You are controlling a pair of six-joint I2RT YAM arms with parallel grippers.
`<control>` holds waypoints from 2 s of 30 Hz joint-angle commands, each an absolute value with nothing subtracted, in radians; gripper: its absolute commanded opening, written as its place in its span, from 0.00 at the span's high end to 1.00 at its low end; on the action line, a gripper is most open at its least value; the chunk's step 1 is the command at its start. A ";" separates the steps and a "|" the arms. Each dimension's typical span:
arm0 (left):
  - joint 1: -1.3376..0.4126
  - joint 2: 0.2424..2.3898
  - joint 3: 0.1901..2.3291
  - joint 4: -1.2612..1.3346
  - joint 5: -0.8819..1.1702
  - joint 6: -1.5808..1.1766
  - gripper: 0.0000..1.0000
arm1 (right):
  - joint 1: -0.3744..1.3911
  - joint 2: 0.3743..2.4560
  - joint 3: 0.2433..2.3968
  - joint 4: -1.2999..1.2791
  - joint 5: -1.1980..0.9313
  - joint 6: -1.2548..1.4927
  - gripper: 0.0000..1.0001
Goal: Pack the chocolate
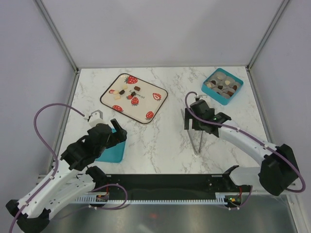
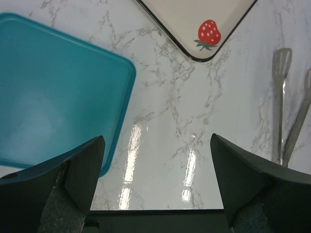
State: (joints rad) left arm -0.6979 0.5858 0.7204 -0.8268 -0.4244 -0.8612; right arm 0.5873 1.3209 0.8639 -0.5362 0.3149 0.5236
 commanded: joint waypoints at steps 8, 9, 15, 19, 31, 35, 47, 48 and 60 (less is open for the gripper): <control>-0.696 0.822 0.772 -0.976 -0.499 -1.063 0.05 | 0.592 1.039 0.960 -0.618 0.190 0.496 0.03; -0.695 0.831 0.749 -0.974 -0.488 -1.083 0.06 | 0.592 1.028 0.942 -0.615 0.199 0.486 0.03; -0.695 0.897 0.647 -0.872 -0.391 -1.051 0.12 | 0.592 0.951 0.887 -0.612 0.207 0.472 0.03; -0.696 0.982 0.620 -0.810 -0.361 -1.020 0.14 | 0.592 0.913 0.870 -0.609 0.210 0.469 0.04; -0.698 1.247 0.635 -0.670 -0.273 -0.900 0.33 | 0.592 0.854 0.853 -0.634 0.209 0.459 0.04; -0.701 1.267 0.594 -0.638 -0.252 -0.902 0.40 | 0.592 0.841 0.850 -0.641 0.210 0.459 0.04; -0.707 1.244 0.560 -0.581 -0.161 -0.862 0.87 | 0.592 0.844 0.887 -0.611 0.115 0.459 0.04; -0.709 1.238 0.567 -0.584 -0.140 -0.847 0.91 | 0.592 0.842 0.888 -0.588 0.095 0.451 0.04; -0.712 0.973 0.739 -0.679 0.147 -0.732 0.98 | 0.598 0.870 0.827 -0.173 -0.075 0.118 0.12</control>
State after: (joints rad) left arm -0.7048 1.0237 0.6819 -0.6640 0.0463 -0.7925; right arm 0.5907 0.8673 0.8520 -0.3931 -0.0139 0.2424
